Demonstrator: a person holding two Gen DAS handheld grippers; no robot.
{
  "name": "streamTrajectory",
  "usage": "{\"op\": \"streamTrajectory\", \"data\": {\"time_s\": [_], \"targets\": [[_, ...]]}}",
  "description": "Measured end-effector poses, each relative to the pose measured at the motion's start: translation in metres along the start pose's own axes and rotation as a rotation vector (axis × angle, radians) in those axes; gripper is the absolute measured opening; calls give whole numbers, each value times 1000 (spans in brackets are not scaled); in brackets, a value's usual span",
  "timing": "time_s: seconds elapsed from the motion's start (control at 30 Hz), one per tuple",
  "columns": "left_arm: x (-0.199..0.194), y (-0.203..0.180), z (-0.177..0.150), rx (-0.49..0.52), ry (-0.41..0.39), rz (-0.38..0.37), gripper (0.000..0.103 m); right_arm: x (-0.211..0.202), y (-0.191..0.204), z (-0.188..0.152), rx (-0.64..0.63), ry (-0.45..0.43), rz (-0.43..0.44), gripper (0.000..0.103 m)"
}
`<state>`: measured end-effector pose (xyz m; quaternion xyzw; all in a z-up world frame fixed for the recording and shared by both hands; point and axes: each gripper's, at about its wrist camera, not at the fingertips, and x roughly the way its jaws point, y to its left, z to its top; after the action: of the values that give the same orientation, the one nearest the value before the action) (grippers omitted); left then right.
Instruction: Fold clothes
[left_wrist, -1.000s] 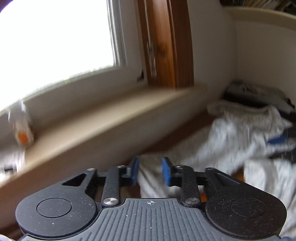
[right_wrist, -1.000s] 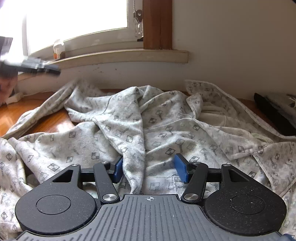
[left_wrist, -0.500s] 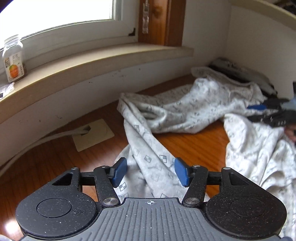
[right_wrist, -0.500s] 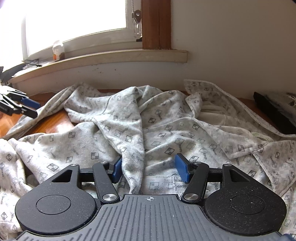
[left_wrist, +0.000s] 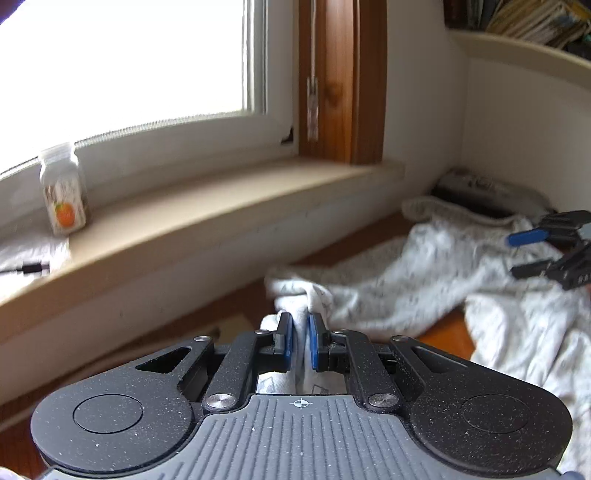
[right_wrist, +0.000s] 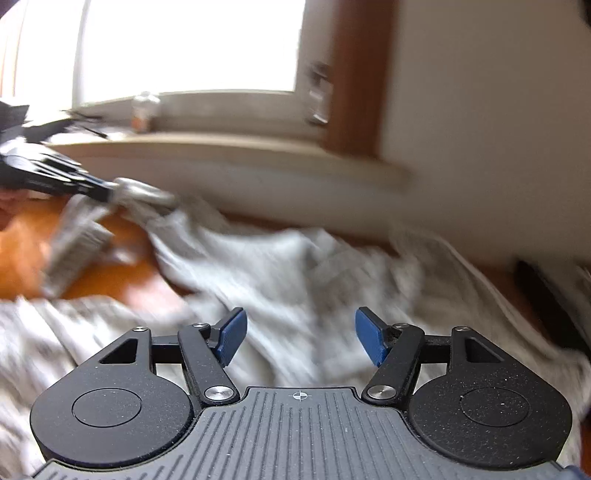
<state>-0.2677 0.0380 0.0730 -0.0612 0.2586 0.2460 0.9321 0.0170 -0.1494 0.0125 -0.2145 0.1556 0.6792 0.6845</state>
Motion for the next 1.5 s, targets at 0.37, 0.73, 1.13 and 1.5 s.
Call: {"op": "streamTrajectory", "data": {"time_s": [0.37, 0.73, 1.13, 1.5], "targets": [[-7, -18, 36, -13, -78, -137, 10, 126, 102, 71, -204, 107, 208, 69], [-14, -9, 22, -63, -74, -178, 12, 128, 70, 86, -101, 29, 196, 9], [-18, -46, -2, -10, -25, -203, 16, -3, -120, 81, 194, 31, -570, 47], [-5, -113, -5, 97, 24, -298, 28, -30, -96, -19, 334, 166, -129, 47]]}}
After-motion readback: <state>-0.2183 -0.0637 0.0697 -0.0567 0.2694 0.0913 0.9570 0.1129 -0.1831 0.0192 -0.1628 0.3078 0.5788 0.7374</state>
